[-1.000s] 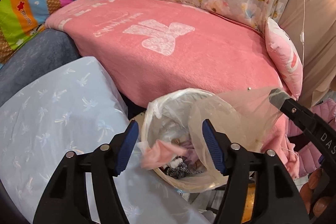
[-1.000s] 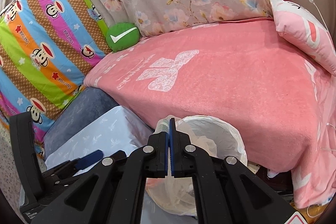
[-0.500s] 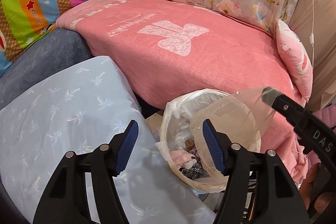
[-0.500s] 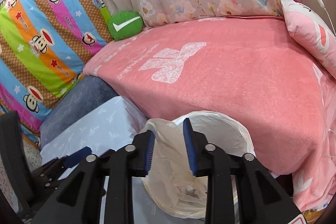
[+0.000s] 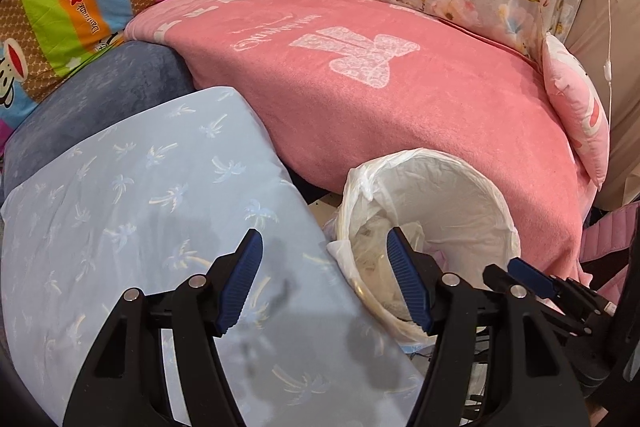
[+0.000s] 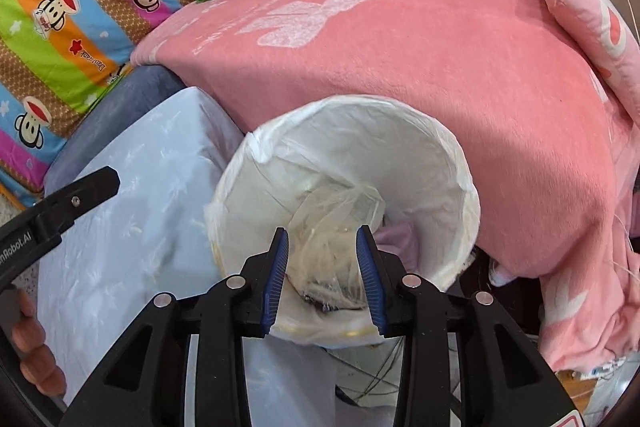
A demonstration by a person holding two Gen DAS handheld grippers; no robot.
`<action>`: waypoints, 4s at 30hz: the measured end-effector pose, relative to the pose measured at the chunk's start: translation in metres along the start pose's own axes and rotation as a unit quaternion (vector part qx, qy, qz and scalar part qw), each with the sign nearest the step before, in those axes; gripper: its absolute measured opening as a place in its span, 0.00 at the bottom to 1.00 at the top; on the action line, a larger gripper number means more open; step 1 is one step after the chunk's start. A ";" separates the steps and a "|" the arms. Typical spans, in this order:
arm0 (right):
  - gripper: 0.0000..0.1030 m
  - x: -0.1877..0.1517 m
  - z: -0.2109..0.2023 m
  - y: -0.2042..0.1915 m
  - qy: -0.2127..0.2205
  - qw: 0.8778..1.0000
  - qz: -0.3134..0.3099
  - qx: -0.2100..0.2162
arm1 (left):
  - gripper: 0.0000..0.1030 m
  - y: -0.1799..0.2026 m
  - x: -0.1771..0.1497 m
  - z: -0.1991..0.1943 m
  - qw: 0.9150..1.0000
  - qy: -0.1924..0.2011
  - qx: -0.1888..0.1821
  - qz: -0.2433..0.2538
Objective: Organize soft objects
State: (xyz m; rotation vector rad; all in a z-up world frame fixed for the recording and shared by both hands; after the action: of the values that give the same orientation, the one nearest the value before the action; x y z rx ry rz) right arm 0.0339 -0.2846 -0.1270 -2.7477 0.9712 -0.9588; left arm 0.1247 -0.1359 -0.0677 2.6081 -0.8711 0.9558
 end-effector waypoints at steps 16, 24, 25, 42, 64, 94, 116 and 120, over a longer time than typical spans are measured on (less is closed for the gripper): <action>0.49 0.002 -0.052 -0.021 0.035 0.998 -0.044 0.008 | 0.76 0.004 -0.015 -0.023 0.999 0.013 0.045 0.019; 0.58 -0.004 -0.066 -0.030 0.043 0.997 -0.067 0.006 | 0.86 -0.001 -0.026 -0.028 0.998 0.009 0.056 0.003; 0.59 -0.005 -0.067 -0.031 0.042 0.997 -0.069 0.009 | 0.86 -0.001 -0.027 -0.029 0.998 0.008 0.057 0.003; 0.82 -0.014 -0.068 -0.025 0.058 0.995 -0.080 -0.004 | 0.89 -0.004 -0.037 -0.036 0.997 0.005 0.074 0.002; 0.94 -0.022 -0.071 -0.016 0.077 0.992 -0.090 -0.031 | 0.92 0.005 -0.046 -0.036 0.996 0.007 0.092 0.018; 0.94 -0.028 -0.065 -0.005 0.069 0.992 -0.090 -0.047 | 0.93 0.010 -0.055 -0.034 0.994 -0.010 0.112 0.005; 0.94 -0.031 -0.066 0.003 0.066 0.993 -0.086 -0.053 | 0.93 0.011 -0.061 -0.032 0.993 -0.021 0.113 0.000; 0.94 -0.031 -0.065 0.003 0.066 0.993 -0.087 -0.054 | 0.93 0.011 -0.061 -0.032 0.993 -0.021 0.113 -0.001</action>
State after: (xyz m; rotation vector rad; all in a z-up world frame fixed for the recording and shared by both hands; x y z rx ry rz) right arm -0.0241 -0.2599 -0.0918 -2.9317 0.8351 -1.1601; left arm 0.0645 -0.1044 -0.0832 2.8268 -0.8141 1.0579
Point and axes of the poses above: each gripper's, at about its wrist camera, not at the fingertips, and z roughly the way its jaws point, y to its right, x to its top, the point moved 8 cm from there along z, roughly the way its jaws point, and after that the axes turned 8 degrees about z, right-handed, at the moved point
